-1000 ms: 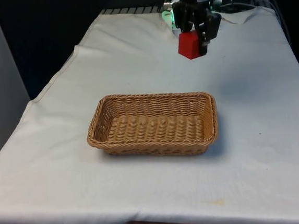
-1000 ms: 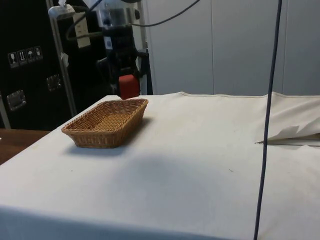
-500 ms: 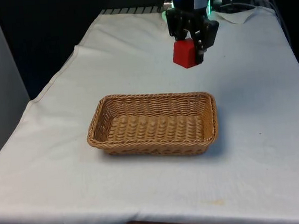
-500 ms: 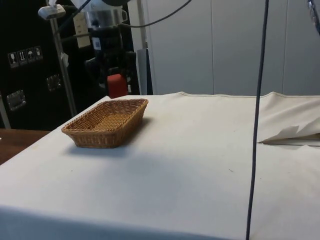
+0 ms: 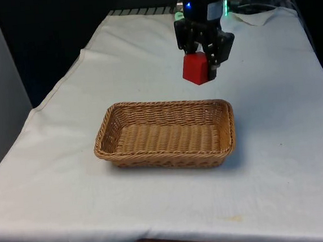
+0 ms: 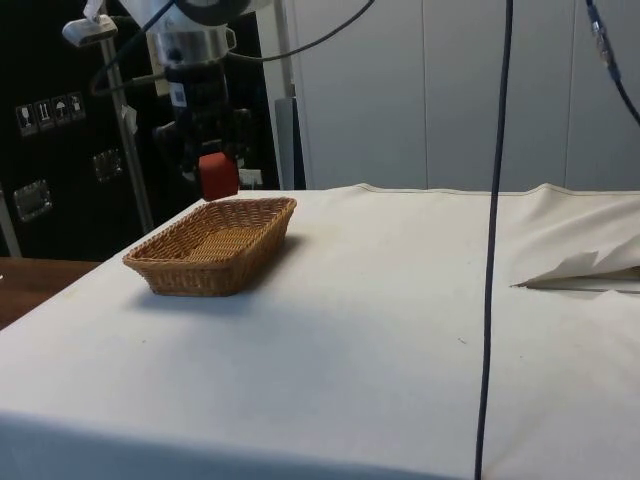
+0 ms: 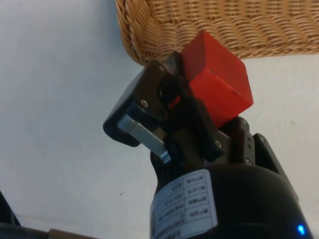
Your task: Pick up the cube and place it into the basket.
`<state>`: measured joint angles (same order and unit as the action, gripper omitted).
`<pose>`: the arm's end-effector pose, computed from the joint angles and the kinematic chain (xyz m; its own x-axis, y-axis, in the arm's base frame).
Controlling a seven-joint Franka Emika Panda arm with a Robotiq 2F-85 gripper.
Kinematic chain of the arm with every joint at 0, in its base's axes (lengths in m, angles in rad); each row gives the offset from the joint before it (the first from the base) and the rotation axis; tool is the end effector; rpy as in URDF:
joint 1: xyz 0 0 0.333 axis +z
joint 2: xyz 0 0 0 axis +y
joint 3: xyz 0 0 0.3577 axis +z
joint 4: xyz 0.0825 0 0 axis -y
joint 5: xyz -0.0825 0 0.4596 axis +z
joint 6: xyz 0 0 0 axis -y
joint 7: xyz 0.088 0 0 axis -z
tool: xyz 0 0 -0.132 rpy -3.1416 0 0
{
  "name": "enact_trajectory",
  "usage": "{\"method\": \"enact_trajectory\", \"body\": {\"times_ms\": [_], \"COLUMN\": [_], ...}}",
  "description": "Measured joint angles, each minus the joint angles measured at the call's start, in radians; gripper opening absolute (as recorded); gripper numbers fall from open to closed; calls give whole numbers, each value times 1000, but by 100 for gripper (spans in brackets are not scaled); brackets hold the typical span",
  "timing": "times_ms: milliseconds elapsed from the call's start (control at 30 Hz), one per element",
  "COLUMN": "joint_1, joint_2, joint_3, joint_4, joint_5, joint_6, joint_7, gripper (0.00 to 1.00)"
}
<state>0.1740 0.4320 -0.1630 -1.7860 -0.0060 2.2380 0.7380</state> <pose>0.7318 0.0153 0.2856 0.7589 -0.6477 0.0672 -0.6506 -0.7585 0.0372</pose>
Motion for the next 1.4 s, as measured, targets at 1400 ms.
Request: {"method": "enact_trajectory", "body": {"times_ms": [1400], "joint_1": [-30], "joint_2": [166], "joint_3": [-86], "joint_4": [180], "joint_5": [131], "joint_6": [-3], "joint_7": [-185], "gripper": [0]}}
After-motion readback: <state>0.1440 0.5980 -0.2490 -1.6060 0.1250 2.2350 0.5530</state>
